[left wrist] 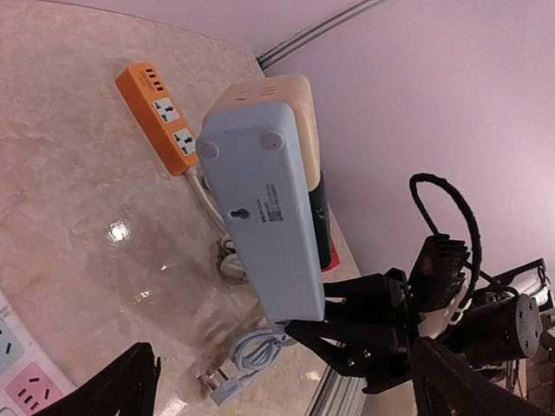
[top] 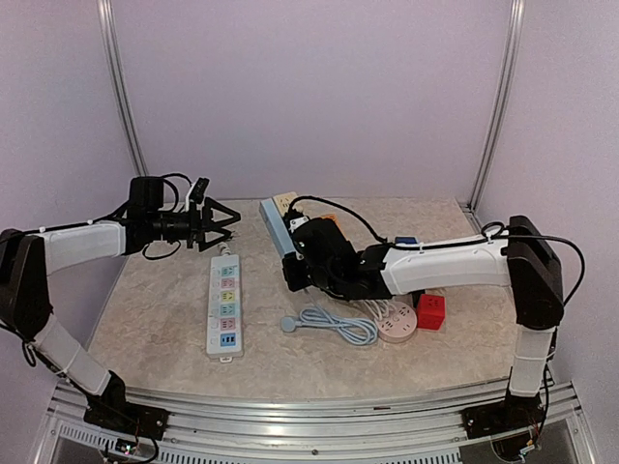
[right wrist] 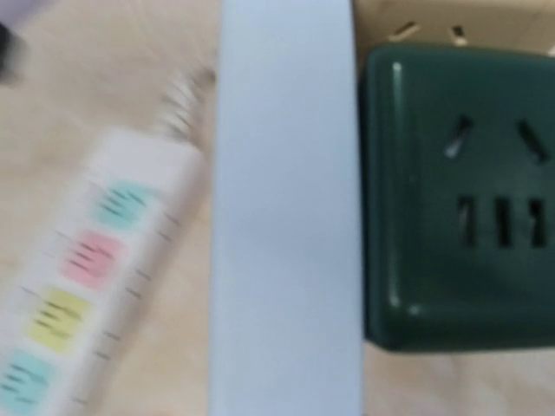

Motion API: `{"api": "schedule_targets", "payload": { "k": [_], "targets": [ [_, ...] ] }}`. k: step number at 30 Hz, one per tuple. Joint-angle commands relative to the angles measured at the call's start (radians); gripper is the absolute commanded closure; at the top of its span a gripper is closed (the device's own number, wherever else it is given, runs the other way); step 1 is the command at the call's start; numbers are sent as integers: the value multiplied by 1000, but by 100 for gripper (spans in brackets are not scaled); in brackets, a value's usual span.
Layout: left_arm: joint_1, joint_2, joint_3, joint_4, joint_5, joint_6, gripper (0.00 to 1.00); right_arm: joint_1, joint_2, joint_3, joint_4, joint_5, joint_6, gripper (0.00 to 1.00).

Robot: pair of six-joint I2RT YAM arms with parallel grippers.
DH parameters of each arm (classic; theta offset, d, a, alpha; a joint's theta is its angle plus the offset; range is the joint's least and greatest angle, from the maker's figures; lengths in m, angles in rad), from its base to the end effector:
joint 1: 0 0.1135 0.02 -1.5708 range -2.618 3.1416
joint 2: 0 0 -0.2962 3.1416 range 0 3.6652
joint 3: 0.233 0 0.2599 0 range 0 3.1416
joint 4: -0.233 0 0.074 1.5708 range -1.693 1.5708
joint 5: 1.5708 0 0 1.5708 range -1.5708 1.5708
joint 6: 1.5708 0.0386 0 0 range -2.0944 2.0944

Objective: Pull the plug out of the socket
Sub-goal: Pick up the socket from the center of the board.

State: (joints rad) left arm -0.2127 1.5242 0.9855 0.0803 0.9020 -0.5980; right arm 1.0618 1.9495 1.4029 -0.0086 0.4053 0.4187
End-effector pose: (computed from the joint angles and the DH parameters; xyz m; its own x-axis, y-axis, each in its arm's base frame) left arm 0.3278 -0.1018 0.2878 -0.8183 -0.1804 -0.5457 0.4330 0.4307 -0.7918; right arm 0.2422 0.4028 0.2508 -0.4946 -0.1195 -0.8609 -0.4795 0.8636 0.1556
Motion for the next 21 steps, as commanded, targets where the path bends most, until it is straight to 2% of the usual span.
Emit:
{"api": "schedule_targets", "payload": {
  "k": [1,17,21],
  "targets": [
    [-28,19,-18,136,137,-42,1,49,-75,22,190,50,-70,100],
    [-50,61,-5,114,118,-52,1,112,-103,44,259,15,-80,100],
    [-50,56,-6,117,125,-48,8,120,-89,61,248,21,-89,100]
  ]
}}
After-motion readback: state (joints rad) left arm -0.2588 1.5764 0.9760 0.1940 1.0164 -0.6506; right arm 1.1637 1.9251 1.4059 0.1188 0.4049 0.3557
